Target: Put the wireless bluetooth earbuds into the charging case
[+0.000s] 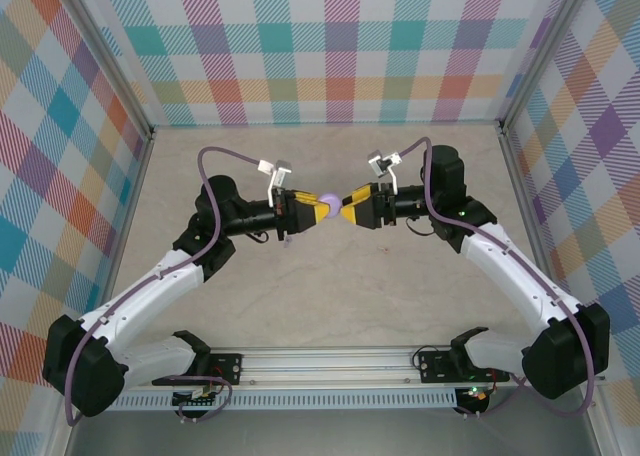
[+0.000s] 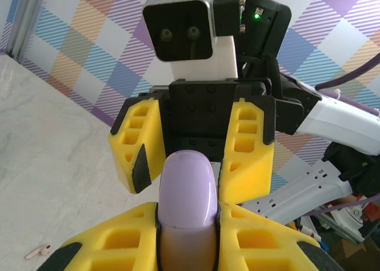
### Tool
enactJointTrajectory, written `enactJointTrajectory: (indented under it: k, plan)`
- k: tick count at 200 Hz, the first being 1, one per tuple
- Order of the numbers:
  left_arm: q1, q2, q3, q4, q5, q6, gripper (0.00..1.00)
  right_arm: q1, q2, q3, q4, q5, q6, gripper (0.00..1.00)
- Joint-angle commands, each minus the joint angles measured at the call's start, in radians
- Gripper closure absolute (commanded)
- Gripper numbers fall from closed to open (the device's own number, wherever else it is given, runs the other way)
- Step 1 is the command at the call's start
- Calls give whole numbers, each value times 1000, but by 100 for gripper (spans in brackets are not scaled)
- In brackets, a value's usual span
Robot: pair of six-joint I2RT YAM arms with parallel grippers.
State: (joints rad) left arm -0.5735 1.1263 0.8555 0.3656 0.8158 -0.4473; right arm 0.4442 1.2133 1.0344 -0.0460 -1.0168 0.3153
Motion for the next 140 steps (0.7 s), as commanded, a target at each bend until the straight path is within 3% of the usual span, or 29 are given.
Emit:
enactJointTrajectory:
  k: [1, 76, 140]
  plan:
    - [-17, -7, 35, 1, 28, 33, 84, 12, 6, 43, 12, -57, -35, 48]
    - [-30, -1, 40, -28, 23, 48, 85, 49, 35, 88, -29, -71, -72, 59]
    - [-33, -2, 46, -43, 22, 52, 83, 55, 22, 87, -54, -46, -87, 80]
